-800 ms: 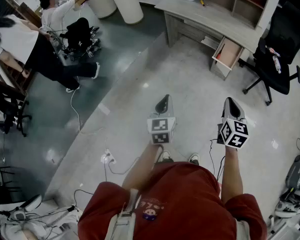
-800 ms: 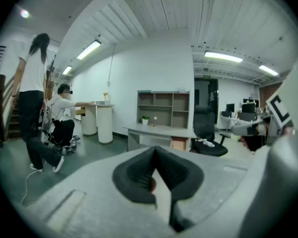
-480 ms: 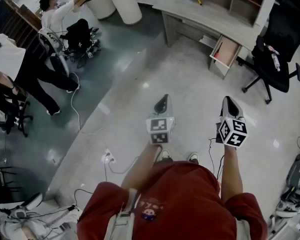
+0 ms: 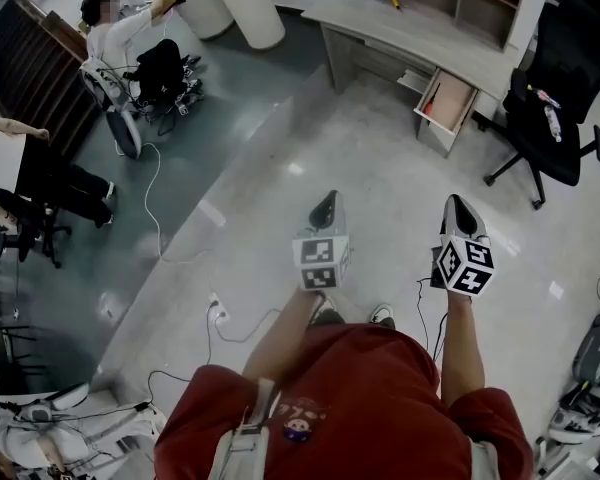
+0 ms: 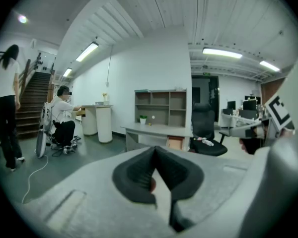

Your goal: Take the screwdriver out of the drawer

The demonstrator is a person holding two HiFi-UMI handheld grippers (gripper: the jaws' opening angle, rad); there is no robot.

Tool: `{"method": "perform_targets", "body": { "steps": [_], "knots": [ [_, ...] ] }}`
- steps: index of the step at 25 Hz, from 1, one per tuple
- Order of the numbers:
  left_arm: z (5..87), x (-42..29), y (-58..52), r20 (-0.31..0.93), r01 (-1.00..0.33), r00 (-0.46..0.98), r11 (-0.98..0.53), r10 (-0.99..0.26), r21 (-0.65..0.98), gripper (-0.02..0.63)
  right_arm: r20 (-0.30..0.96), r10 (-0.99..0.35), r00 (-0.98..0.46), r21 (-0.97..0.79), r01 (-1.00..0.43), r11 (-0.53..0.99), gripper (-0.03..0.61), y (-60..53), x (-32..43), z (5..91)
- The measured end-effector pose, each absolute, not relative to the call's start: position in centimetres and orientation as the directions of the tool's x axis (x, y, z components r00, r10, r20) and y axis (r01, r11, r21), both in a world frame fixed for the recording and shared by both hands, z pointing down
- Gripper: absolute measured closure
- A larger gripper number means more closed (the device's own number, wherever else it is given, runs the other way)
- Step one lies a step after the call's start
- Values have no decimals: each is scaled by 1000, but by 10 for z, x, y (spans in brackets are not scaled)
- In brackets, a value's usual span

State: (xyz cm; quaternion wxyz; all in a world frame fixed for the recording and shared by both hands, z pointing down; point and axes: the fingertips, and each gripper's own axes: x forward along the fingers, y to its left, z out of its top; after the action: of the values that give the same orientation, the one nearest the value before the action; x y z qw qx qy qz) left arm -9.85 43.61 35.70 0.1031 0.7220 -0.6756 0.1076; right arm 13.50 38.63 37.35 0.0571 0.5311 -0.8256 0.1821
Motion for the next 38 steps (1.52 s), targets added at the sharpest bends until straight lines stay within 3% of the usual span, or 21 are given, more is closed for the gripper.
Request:
{"method": "perform_targets", "body": {
  "steps": [16,27,38],
  "knots": [
    [384,-31,445,348,-998,50,-60,-936,-20,614,330,-825,-459,-318,-877,360,577,392,193,412],
    [393,-51,397,341,-997,81,-81,-936,12,614,350,-835,-424,-283,-898,338,577,349,178,420],
    [393,-116,272,332,-990,142,-131,-932,53,614,376,-852,-364,-245,-926,287,577,234,122,421]
  ]
}}
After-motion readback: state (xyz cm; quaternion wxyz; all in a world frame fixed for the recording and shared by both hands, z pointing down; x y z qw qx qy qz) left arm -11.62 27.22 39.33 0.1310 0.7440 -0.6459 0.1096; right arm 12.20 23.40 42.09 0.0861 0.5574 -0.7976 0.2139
